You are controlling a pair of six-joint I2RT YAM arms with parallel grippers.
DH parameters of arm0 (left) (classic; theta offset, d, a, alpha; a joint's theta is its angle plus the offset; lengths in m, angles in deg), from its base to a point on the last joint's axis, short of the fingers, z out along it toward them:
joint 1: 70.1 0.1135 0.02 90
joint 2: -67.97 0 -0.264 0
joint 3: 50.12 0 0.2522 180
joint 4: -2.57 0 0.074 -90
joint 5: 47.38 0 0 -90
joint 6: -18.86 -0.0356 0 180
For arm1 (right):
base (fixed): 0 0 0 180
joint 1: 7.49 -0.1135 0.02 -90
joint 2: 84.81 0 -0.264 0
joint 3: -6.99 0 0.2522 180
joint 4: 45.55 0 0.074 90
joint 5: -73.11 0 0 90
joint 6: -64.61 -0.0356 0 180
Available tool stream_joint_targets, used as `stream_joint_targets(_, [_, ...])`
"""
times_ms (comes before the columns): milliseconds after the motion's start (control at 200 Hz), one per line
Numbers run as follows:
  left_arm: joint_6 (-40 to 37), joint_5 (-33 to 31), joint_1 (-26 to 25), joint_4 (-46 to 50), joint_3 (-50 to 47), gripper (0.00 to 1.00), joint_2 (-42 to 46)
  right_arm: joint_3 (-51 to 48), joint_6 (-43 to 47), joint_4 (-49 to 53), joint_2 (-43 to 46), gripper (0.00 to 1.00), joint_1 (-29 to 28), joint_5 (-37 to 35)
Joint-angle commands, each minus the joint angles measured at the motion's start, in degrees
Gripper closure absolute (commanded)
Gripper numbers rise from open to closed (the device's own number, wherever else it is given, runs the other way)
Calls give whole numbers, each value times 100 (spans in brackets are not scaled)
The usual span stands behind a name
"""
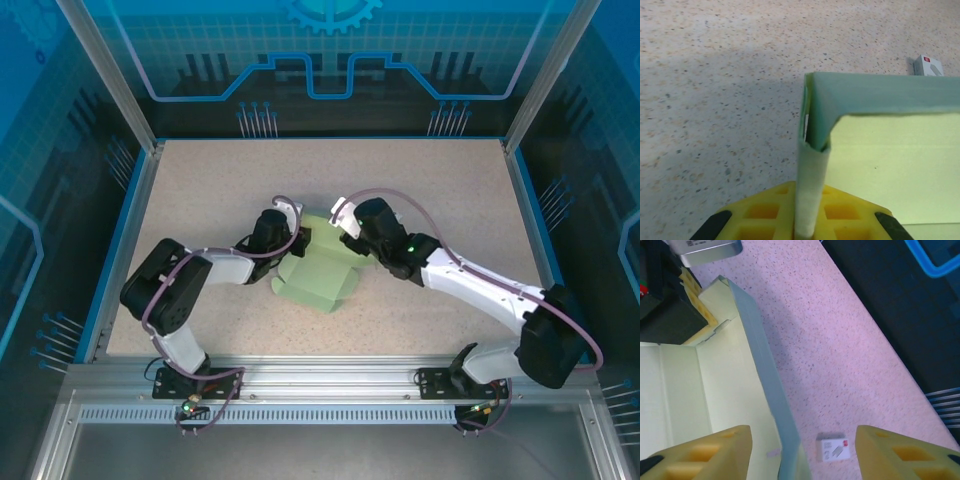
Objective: Fold the paper box
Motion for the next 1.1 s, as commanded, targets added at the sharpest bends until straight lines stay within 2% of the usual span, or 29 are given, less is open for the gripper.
stream_joint_targets(0, [293,-302,-35,492,-53,87,371,507,-1287,1194,90,42,96,237])
stream_joint_targets(205, [428,-426,-43,956,43,87,639,971,-2421,1817,-273,44,65,275])
stream_joint_targets(475, [437,-489,-46,1136,67,87,806,1553,-2668,2168,-899,46,-123,-46])
stream_joint_targets(845, [447,-544,-53,1202,45,87,915,1743,-3034,2373,-1387,48,-229,-151])
stream_joint_targets(1096, [520,-595,-61,1301,115,87,912,1584,-3600,2113,-1440,51,-329,357])
